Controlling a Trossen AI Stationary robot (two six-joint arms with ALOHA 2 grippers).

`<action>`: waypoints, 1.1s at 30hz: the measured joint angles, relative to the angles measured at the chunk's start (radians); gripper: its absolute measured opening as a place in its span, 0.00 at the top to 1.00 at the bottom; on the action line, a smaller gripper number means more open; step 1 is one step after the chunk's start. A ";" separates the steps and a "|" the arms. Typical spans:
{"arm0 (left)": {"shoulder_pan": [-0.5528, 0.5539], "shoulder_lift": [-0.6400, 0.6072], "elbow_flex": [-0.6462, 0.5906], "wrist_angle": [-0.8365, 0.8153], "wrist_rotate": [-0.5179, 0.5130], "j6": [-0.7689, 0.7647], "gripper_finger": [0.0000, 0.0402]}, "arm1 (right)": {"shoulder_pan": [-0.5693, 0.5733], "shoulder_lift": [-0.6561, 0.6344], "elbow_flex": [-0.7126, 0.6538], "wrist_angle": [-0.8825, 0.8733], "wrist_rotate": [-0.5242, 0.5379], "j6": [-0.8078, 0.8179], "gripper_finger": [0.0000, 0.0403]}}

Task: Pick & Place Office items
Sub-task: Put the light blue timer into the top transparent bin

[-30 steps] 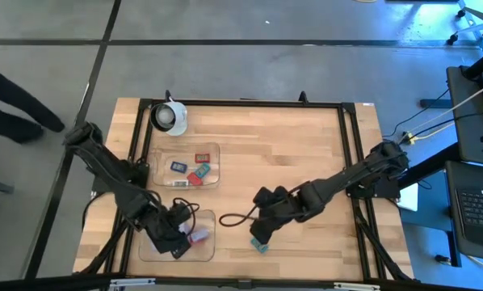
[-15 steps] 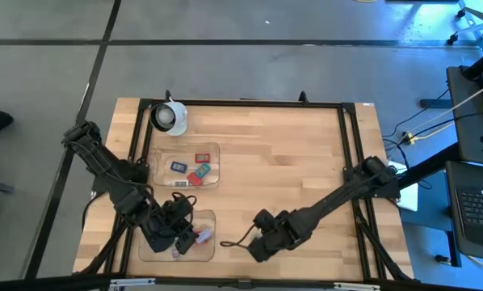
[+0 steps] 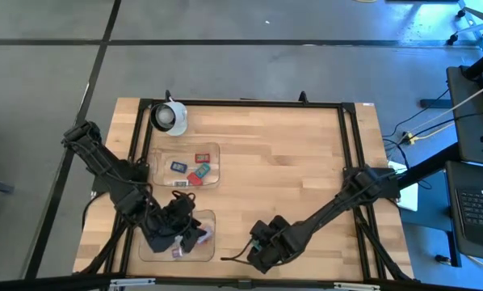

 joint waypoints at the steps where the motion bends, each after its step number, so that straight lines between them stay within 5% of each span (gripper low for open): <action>1: 0.002 0.000 0.000 0.001 -0.009 0.000 0.51 | 0.000 0.006 0.000 -0.002 0.000 0.005 0.10; 13: 0.009 0.000 0.000 0.041 -0.124 0.003 0.51 | 0.010 0.053 0.003 -0.008 0.043 -0.101 0.22; 26: 0.009 0.000 0.000 0.040 -0.166 0.059 0.51 | 0.008 0.055 0.002 -0.008 0.030 -0.109 0.65; 33: 0.009 0.001 0.000 0.039 -0.200 0.100 0.51 | -0.002 0.032 -0.001 -0.004 0.008 -0.109 0.66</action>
